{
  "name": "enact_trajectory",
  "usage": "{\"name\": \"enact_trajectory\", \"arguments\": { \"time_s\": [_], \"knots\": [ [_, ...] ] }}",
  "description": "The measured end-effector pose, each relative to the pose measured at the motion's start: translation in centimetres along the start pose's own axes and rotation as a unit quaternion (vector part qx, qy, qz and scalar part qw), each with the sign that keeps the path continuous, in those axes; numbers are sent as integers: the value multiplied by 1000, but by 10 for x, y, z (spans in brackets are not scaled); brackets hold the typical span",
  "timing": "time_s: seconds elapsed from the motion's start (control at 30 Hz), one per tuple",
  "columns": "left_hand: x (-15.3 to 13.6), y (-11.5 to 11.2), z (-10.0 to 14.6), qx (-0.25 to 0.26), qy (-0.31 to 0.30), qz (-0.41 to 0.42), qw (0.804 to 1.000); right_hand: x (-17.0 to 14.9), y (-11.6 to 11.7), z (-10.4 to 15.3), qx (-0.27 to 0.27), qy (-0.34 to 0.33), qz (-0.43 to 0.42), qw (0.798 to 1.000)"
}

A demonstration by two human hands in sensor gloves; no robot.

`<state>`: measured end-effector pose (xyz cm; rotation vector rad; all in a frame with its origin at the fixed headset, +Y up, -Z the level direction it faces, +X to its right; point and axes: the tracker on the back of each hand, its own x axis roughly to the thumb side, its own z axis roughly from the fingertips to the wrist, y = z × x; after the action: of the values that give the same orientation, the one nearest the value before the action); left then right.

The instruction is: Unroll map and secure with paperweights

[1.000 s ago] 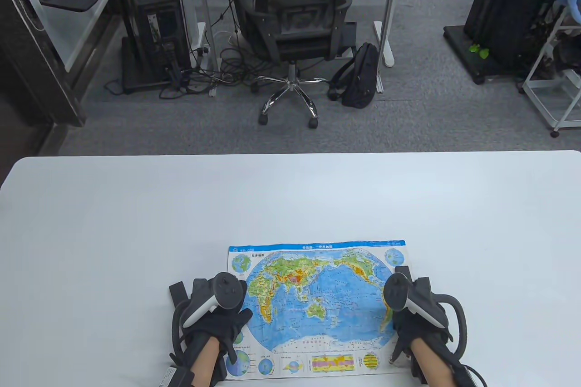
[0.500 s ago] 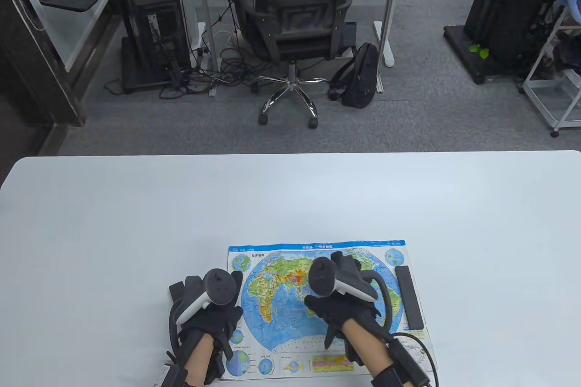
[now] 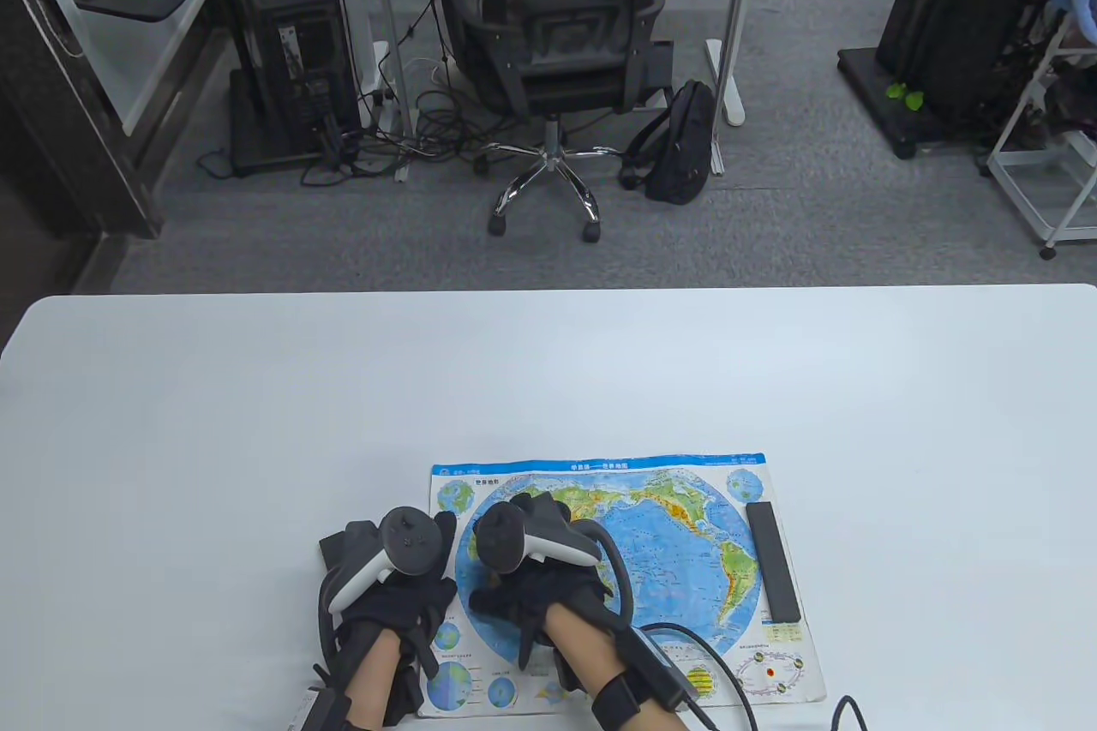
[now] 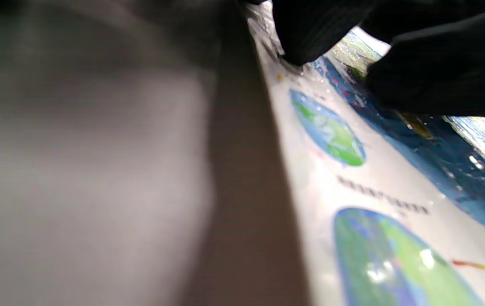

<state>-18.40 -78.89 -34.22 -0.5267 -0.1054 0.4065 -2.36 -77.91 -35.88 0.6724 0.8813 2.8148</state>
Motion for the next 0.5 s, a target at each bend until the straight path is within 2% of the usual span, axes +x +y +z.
{"name": "enact_trajectory", "arguments": {
  "time_s": [0.17, 0.5],
  "knots": [
    [-1, 0, 0, 1, -1, 4, 1000, 2, 3, -6, 33, 12, -1, 999],
    [-1, 1, 2, 12, -13, 27, 999, 2, 3, -6, 26, 13, 2, 1000]
  ]
}}
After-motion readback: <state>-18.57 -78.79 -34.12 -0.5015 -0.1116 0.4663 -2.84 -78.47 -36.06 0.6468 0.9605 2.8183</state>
